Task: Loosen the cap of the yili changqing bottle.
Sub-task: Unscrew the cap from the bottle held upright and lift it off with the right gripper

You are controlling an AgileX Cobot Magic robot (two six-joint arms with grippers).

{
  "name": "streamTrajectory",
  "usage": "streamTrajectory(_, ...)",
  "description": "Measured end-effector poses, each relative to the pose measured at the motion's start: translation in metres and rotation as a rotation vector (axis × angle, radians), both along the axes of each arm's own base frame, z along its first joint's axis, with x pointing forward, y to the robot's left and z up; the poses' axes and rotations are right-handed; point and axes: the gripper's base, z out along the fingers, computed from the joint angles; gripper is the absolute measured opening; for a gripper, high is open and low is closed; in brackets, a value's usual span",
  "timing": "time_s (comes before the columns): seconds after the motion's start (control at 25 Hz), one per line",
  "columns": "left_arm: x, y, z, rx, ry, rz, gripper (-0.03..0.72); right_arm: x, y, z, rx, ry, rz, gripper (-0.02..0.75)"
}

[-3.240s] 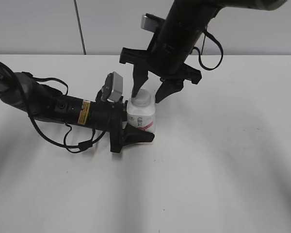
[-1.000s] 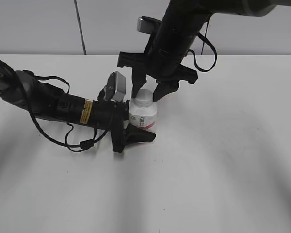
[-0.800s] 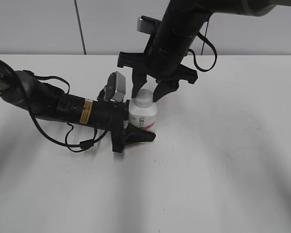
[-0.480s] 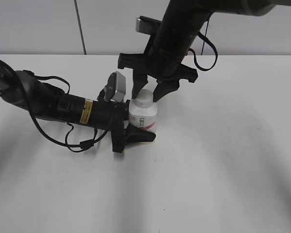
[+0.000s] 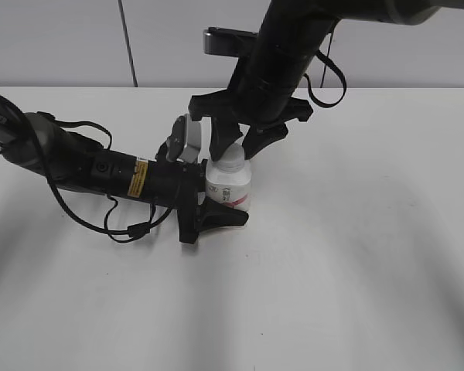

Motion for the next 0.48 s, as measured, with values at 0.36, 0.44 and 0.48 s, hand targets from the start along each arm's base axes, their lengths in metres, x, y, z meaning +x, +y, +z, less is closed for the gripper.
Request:
streamTrajectory(0.36, -0.0003, -0.0007, -0.0001, 0.001, 0.0, -0.001, 0.411, -0.0006, -0.0002, 0.0003, -0.026, -0.083, 0.245, 0.382)
streamTrajectory(0.44, -0.0003, -0.0007, -0.0001, 0.001, 0.0, -0.001, 0.411, -0.0006, -0.0002, 0.0006, -0.031, -0.104, 0.304, 0.378)
streamTrajectory(0.48, -0.0003, -0.0007, -0.0001, 0.001, 0.0, -0.001, 0.411, -0.0007, -0.0003, 0.0006, -0.034, -0.114, 0.333, 0.378)
